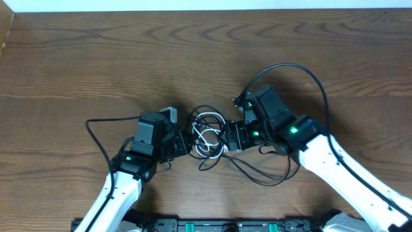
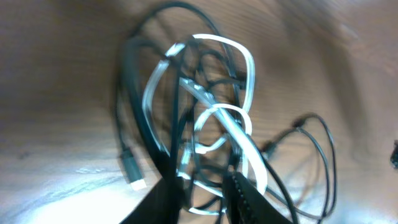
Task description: Untangle cables
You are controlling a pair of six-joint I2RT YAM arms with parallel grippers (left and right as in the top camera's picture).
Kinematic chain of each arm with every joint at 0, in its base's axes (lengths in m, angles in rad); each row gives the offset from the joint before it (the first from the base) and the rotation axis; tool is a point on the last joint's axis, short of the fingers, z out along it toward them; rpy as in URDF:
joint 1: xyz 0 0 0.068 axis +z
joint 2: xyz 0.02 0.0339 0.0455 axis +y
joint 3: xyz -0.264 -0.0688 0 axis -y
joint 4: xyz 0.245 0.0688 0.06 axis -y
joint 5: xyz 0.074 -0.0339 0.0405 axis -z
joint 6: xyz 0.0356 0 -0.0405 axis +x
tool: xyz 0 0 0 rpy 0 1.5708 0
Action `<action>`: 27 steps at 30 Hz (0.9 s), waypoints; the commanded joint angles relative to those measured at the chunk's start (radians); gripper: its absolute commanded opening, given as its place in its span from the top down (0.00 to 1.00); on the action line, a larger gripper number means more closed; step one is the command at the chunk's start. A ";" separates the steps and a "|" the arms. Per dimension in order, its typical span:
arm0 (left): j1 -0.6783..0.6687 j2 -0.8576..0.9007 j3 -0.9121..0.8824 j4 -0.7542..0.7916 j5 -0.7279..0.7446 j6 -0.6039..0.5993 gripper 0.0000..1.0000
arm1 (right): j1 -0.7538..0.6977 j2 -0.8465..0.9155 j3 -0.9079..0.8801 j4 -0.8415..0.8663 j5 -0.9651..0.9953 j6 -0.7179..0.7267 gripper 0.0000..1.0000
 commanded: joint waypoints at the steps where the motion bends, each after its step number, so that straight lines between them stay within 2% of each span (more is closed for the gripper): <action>1: 0.029 0.001 0.008 -0.016 -0.071 -0.084 0.78 | 0.019 0.060 0.009 0.018 0.002 0.008 0.24; 7: 0.045 0.001 0.007 -0.019 -0.070 -0.094 0.79 | 0.043 0.140 0.009 0.074 -0.025 0.008 0.27; 8: 0.045 0.001 0.008 -0.019 -0.070 -0.094 0.88 | 0.050 0.146 0.009 0.090 -0.033 0.008 0.27; 9: 0.045 0.001 0.007 -0.019 -0.071 -0.094 0.92 | 0.055 0.148 0.009 0.103 -0.040 0.008 0.27; 15: 0.045 0.001 0.007 -0.019 -0.077 -0.094 0.92 | 0.085 0.148 0.009 0.174 -0.042 0.008 0.26; 23: 0.045 0.002 0.007 -0.019 -0.078 -0.093 0.92 | 0.117 0.152 0.009 0.180 -0.042 0.008 0.27; 27: 0.045 0.002 0.007 -0.037 -0.132 -0.094 0.92 | 0.148 0.153 0.009 0.180 -0.005 0.008 0.28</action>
